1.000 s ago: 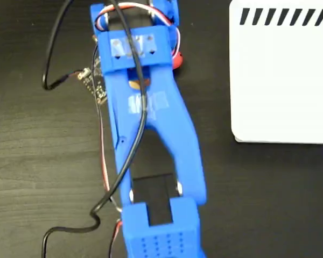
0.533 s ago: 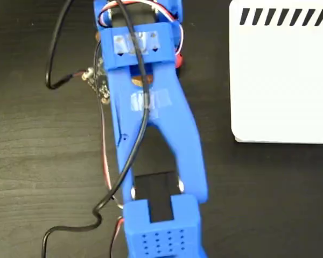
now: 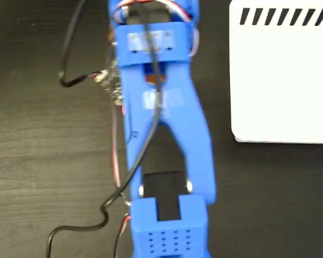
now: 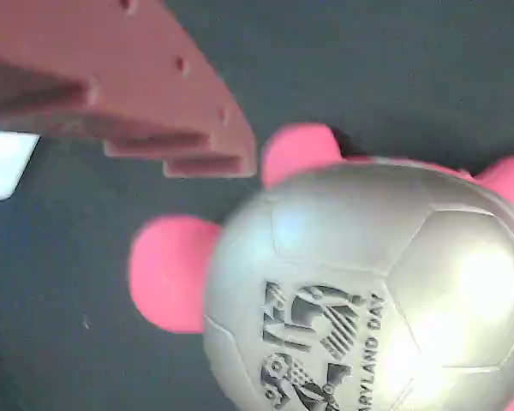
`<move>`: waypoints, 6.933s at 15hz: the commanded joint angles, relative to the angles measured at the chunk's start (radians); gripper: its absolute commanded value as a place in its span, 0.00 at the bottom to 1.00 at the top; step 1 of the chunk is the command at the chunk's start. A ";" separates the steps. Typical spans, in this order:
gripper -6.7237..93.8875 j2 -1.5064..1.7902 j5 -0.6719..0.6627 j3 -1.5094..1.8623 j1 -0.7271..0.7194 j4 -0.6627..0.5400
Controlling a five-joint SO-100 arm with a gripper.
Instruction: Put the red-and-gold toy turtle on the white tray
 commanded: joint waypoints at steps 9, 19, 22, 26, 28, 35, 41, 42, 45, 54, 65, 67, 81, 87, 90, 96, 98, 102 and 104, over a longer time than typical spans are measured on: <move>1.00 0.046 0.074 -0.003 0.012 0.012; 1.00 -0.006 0.063 0.098 0.002 -0.052; 1.00 -0.038 0.064 0.098 0.005 -0.081; 1.00 -0.072 0.067 0.098 0.002 -0.092; 1.00 -0.089 0.069 0.098 0.000 -0.095; 0.89 -0.115 0.072 0.098 0.000 -0.118; 0.49 -0.132 0.072 0.098 0.009 -0.144; 0.37 -0.132 0.072 0.098 0.009 -0.147; 0.14 -0.132 0.077 0.098 0.008 -0.152; 0.07 0.040 0.163 0.094 0.011 -0.178; 0.07 0.313 0.325 -0.155 -0.026 0.051; 0.07 0.330 0.324 -0.155 0.051 0.037; 0.07 0.012 0.446 -0.307 0.597 0.091; 0.07 -0.087 0.453 -0.284 0.558 0.009; 0.07 -0.123 0.453 -0.275 0.557 -0.032; 0.27 -0.170 0.459 -0.275 0.551 -0.044; 0.55 -0.172 0.456 -0.276 0.551 -0.044; 0.68 -0.164 0.451 -0.255 0.543 -0.035; 0.68 -0.158 0.448 -0.236 0.540 -0.041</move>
